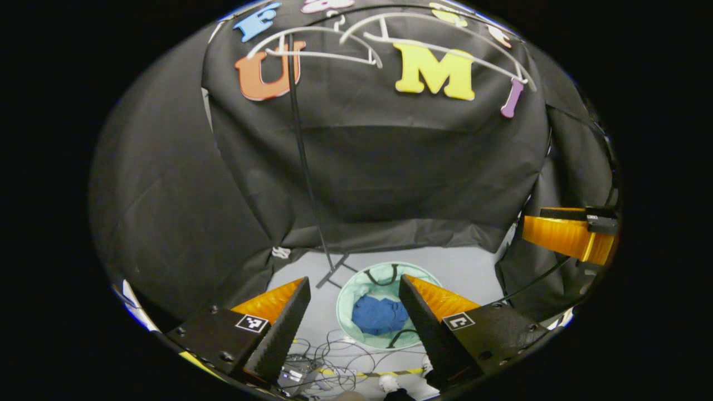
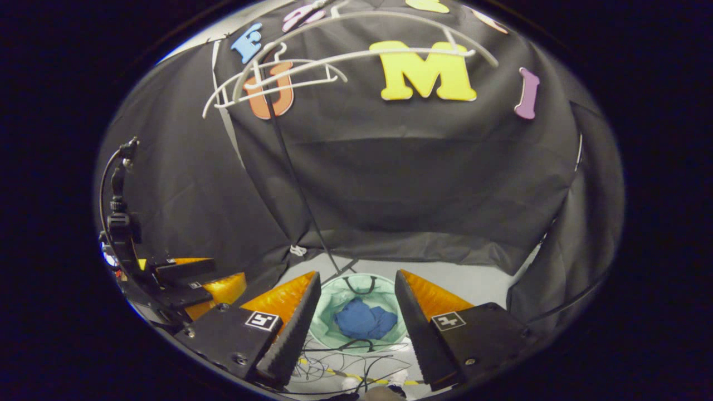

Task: Grasp the clothes on the hanger with both hands and then place them into the laundry hamper below.

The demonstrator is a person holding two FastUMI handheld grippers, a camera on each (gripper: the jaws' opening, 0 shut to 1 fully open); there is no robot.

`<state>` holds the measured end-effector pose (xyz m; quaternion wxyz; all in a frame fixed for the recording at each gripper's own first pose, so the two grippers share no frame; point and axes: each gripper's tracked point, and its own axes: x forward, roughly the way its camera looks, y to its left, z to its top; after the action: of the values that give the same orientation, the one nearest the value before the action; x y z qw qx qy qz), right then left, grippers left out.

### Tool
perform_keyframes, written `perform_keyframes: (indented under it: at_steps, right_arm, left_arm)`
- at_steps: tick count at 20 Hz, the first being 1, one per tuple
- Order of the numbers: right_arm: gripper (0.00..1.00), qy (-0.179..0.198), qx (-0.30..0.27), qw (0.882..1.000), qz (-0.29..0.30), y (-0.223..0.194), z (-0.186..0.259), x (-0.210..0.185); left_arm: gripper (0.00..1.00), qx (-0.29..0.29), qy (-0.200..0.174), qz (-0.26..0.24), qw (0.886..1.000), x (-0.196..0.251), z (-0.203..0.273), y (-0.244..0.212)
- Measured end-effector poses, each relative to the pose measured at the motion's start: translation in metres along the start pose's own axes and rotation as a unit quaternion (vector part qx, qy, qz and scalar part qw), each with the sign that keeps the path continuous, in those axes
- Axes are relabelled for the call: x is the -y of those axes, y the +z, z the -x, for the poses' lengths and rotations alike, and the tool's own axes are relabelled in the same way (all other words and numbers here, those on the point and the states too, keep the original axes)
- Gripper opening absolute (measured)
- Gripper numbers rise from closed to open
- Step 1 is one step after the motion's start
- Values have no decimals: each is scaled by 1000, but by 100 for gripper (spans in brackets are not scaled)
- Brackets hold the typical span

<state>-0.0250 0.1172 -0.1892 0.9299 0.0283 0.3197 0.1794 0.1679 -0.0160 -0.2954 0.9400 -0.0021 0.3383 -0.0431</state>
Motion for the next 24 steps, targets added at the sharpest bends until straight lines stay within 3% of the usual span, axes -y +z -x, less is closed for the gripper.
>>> perform_keyframes:
  at_steps: [3,6,10,12,17,24]
  right_arm:
    - [85,-20,46,999,8,11,49,-1]
    - [99,-45,98,994,25,22,109,1]
    - [99,-52,161,985,24,39,177,-1]
    - [99,-55,188,980,30,46,206,-1]
    - [99,-43,240,969,21,54,277,14]
    - [100,-15,290,956,40,36,360,56]
  left_arm:
    - [98,62,-9,-2,998,0,48,26]
    - [100,123,-7,-27,992,0,99,52]
    - [98,183,-20,-26,983,7,160,78]
    - [95,212,-10,-29,977,7,193,86]
    - [100,264,24,-3,964,7,267,90]
    - [97,301,86,44,949,42,354,58]
